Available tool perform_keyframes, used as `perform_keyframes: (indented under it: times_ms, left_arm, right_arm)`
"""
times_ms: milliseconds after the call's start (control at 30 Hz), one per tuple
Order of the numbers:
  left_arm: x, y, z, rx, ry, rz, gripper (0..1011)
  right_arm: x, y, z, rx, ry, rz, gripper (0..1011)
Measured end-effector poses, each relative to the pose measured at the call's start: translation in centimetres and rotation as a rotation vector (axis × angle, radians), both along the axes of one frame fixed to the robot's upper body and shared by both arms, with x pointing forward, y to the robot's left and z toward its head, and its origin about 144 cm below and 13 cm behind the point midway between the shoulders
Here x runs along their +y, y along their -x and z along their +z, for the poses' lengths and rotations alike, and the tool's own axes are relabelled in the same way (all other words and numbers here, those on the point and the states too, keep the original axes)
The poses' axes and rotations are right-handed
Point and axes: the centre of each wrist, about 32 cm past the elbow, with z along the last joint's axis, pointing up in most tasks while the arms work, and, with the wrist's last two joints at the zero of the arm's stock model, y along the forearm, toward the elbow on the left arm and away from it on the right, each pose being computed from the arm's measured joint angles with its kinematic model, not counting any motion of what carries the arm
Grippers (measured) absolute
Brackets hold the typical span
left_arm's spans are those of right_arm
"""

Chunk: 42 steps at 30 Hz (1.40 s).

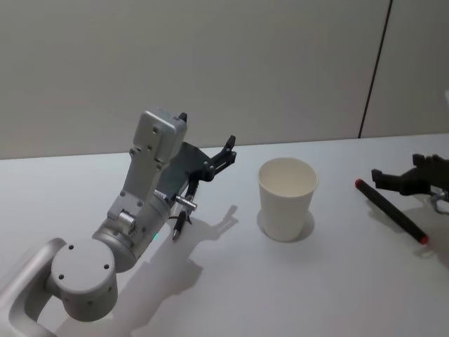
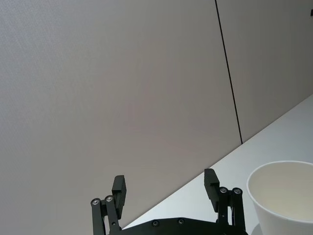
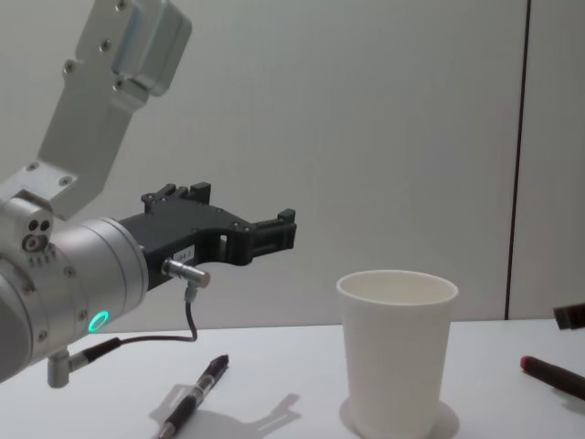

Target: Place the pen into the pen holder.

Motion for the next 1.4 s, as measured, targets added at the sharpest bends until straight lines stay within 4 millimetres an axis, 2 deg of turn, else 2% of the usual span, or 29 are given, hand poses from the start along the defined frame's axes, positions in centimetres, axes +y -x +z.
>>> perform_keyframes:
  times_ms: [300, 800, 1400]
  left_arm:
    - [0.0, 0.0, 0.0, 0.0, 0.0, 0.0, 1001]
    - [0.0, 0.0, 0.0, 0.0, 0.0, 0.0, 1001]
    - [0.0, 0.0, 0.0, 0.0, 0.0, 0.0, 1001]
  right_arm:
    - [-0.1, -0.2, -0.6, 0.056, -0.003, -0.016, 1002]
    - [1.4, -0.9, -2.4, 0.077, -0.022, 0.005, 1002]
    - [2.8, -1.7, -4.9, 0.062, 0.04, 0.042, 1002]
